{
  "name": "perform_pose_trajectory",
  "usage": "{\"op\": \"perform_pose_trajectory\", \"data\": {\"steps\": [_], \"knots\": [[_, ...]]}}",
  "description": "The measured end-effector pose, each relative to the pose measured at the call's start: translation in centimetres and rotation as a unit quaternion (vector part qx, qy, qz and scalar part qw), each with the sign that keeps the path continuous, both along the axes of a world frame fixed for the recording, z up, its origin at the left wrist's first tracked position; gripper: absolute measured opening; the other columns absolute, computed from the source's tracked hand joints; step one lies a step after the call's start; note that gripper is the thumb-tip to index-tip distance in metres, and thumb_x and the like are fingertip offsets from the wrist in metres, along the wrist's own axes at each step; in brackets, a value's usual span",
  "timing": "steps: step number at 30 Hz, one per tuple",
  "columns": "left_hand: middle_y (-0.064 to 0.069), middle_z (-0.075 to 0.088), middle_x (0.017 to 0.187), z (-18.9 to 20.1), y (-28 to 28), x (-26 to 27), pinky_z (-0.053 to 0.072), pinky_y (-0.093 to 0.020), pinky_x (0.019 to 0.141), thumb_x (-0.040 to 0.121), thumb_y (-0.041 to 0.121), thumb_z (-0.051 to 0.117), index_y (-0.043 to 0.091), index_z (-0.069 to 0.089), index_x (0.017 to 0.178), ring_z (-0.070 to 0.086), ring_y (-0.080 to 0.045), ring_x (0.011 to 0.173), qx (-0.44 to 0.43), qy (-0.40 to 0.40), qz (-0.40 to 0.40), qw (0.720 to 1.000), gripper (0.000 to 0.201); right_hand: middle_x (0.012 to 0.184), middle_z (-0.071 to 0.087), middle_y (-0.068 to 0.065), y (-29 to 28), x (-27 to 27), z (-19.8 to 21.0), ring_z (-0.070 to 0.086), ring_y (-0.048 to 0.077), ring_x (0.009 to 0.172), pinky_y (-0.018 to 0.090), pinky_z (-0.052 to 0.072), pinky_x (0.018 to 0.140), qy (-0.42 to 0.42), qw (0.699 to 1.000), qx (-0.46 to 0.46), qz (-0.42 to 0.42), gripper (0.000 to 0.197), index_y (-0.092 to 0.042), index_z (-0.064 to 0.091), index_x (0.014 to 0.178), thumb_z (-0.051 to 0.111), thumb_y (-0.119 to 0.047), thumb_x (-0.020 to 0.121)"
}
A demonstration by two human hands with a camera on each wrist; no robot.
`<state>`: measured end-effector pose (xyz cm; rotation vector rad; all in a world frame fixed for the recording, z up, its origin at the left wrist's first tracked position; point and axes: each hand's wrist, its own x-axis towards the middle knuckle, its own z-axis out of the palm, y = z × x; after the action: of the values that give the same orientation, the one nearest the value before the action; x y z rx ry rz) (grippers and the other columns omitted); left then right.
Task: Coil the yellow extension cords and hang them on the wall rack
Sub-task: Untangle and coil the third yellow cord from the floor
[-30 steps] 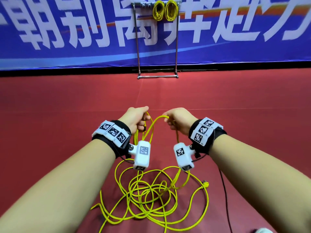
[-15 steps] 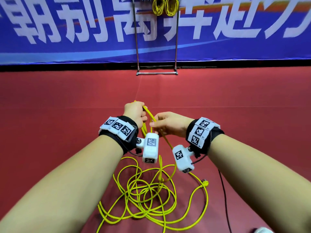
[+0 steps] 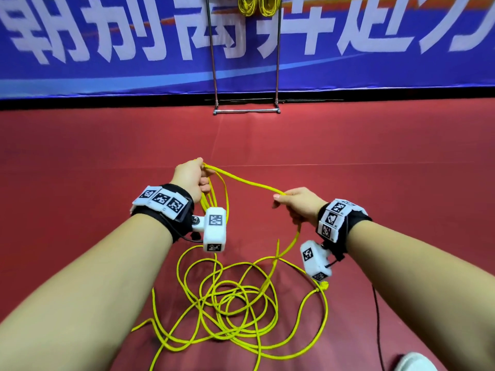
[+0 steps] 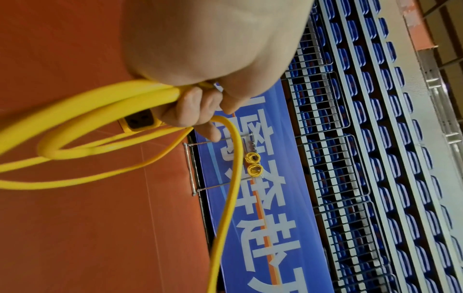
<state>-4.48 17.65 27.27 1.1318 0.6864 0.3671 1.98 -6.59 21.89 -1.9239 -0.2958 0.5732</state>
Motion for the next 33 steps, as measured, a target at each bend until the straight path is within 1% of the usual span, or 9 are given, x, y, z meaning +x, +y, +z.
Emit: {"op": "perform_pose_trajectory", "data": {"steps": [3,5,8,14,19,23,27,30,33], "knots": [[0.003,0.052,0.043,-1.4,0.9,0.0,0.017,-0.009,0.035,0.103,0.018,0.036,0.015,0.039,0.072,0.023,-0.006,0.026,0.015,0.028,-0.006,0.999,0.031,0.052,0.027,0.001,0.4,0.6,0.8,0.024,0.015,0.043,0.02,0.021,0.044,-0.022,0.995,0.038,-0.093,0.016,-0.006,0.07,0.072,0.069,-0.019,0.082],[0.002,0.043,0.053,-1.8,1.2,0.0,0.017,-0.008,0.035,0.103,0.017,0.035,0.017,0.038,0.071,0.023,-0.006,0.025,0.031,0.047,-0.001,0.998,0.031,0.052,0.027,0.002,0.8,1.0,1.1,0.024,0.016,0.045,0.021,0.02,0.045,-0.029,0.989,0.034,-0.139,0.011,-0.006,0.068,0.069,0.067,-0.015,0.075],[0.003,0.031,0.061,-2.4,1.7,-0.1,0.017,-0.009,0.035,0.104,0.021,0.037,0.018,0.039,0.073,0.023,-0.005,0.026,0.037,0.064,-0.001,0.997,0.031,0.052,0.026,0.002,1.2,1.1,1.0,0.021,0.015,0.046,0.021,0.018,0.046,-0.01,0.987,0.026,-0.156,0.009,-0.006,0.063,0.069,0.063,-0.011,0.076],[0.003,0.032,0.057,-3.1,1.9,0.1,0.02,-0.009,0.037,0.1,0.014,0.038,0.017,0.039,0.072,0.023,-0.008,0.028,0.054,0.078,-0.014,0.995,0.028,0.05,0.029,0.001,2.4,0.7,1.7,0.021,0.013,0.037,0.017,0.02,0.046,0.065,0.983,0.046,-0.166,0.012,-0.012,0.048,0.068,0.047,-0.01,0.08],[0.0,0.032,0.062,-2.8,0.4,0.6,0.024,-0.01,0.039,0.1,0.009,0.029,0.019,0.035,0.071,0.028,-0.013,0.041,0.059,0.08,-0.053,0.994,0.03,0.053,0.042,0.007,4.2,0.4,2.4,0.034,0.015,0.036,0.015,0.026,0.043,0.095,0.987,0.028,-0.129,0.022,-0.009,0.046,0.071,0.034,0.001,0.087],[-0.002,0.046,0.065,-2.3,-1.3,0.9,0.035,-0.014,0.039,0.103,0.016,0.033,0.015,0.045,0.078,0.044,-0.015,0.041,0.064,0.092,-0.078,0.991,0.027,0.063,0.057,0.016,5.6,-0.5,2.7,0.053,0.019,0.035,0.019,0.039,0.035,0.098,0.987,0.079,-0.101,0.015,0.003,0.05,0.081,0.039,0.007,0.092],[-0.006,0.061,0.076,-2.2,-3.0,1.1,0.046,-0.019,0.041,0.104,0.022,0.036,0.012,0.05,0.093,0.062,-0.013,0.043,0.081,0.106,-0.113,0.985,0.02,0.068,0.062,0.011,6.8,-1.6,3.0,0.059,0.012,0.04,0.018,0.041,0.037,0.103,0.981,0.146,-0.071,0.018,-0.001,0.055,0.082,0.046,0.0,0.098],[-0.007,0.061,0.066,-2.6,-3.9,1.2,0.041,-0.021,0.042,0.103,0.022,0.042,0.008,0.053,0.104,0.057,-0.013,0.04,0.094,0.095,-0.133,0.982,0.018,0.068,0.062,0.011,7.2,-2.4,3.6,0.055,0.01,0.045,0.018,0.039,0.04,0.097,0.979,0.177,-0.04,0.02,-0.005,0.057,0.077,0.052,-0.001,0.096],[-0.01,0.05,0.058,-2.6,-4.0,1.2,0.044,-0.024,0.037,0.103,0.018,0.048,0.001,0.054,0.098,0.048,-0.017,0.034,0.065,0.073,-0.109,0.989,0.018,0.073,0.061,0.017,7.3,-3.2,4.0,0.057,0.019,0.055,0.022,0.043,0.044,0.108,0.976,0.189,0.01,0.013,-0.004,0.058,0.086,0.053,0.008,0.09]]}}
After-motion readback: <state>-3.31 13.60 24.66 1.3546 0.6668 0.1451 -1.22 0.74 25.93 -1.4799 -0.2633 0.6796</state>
